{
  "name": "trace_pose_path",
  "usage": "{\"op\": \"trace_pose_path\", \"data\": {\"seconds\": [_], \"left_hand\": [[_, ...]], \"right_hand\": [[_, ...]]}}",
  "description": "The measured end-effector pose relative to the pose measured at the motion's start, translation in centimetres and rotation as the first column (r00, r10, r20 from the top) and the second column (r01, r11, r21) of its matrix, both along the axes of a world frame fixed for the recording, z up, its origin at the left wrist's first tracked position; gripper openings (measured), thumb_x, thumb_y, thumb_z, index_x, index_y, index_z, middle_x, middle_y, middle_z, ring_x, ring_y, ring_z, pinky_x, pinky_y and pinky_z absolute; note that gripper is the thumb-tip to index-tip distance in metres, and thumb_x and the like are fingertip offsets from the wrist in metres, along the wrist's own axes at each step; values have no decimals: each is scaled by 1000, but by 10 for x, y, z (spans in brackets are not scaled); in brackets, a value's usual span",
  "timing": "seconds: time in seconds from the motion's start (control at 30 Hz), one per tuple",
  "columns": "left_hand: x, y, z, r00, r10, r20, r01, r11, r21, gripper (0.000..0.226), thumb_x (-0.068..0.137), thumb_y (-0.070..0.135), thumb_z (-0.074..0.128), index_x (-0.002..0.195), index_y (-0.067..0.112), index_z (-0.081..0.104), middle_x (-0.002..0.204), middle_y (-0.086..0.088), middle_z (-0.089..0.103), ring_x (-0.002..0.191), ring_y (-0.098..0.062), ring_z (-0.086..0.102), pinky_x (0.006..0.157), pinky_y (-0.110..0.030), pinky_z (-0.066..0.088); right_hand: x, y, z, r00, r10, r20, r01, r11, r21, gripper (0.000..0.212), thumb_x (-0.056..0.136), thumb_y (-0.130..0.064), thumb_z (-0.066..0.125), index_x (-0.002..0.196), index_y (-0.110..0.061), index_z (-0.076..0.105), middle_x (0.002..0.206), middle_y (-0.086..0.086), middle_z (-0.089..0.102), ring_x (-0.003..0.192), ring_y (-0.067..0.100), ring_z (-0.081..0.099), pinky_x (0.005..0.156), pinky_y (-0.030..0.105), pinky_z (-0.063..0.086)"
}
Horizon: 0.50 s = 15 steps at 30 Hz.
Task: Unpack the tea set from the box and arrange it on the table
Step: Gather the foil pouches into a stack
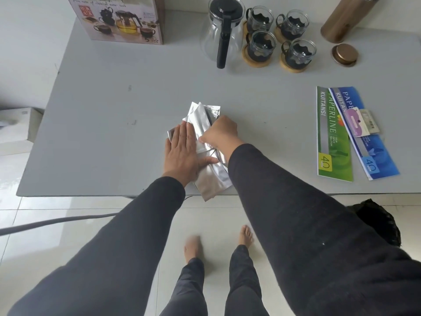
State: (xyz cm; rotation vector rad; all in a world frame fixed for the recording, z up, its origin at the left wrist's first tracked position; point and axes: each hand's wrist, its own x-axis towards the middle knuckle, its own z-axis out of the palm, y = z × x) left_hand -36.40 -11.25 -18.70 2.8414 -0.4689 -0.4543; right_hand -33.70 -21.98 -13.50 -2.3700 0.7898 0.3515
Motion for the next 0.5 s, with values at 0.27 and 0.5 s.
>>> {"op": "trace_pose_path", "data": {"seconds": [0.27, 0.5], "left_hand": [[1, 2, 0, 1000, -8, -16, 7, 998, -66, 124, 62, 85, 28, 152, 7, -9, 161, -6, -11, 149, -18, -12, 122, -39, -2], [-1, 5, 9, 969, 249, -8, -234, 898, -373, 104, 81, 56, 63, 153, 10, 4, 160, -14, -5, 149, -28, -4, 120, -36, 3]], "right_hand": [[-11, -5, -2, 994, -80, -76, 97, 962, 253, 42, 79, -15, 73, 117, -5, 58, 117, 8, 64, 109, 24, 61, 88, 27, 48], [-18, -16, -5, 907, -414, -71, 402, 804, 439, 33, 71, -6, 72, 102, 0, 63, 77, 4, 60, 84, 24, 62, 79, 31, 53]]}}
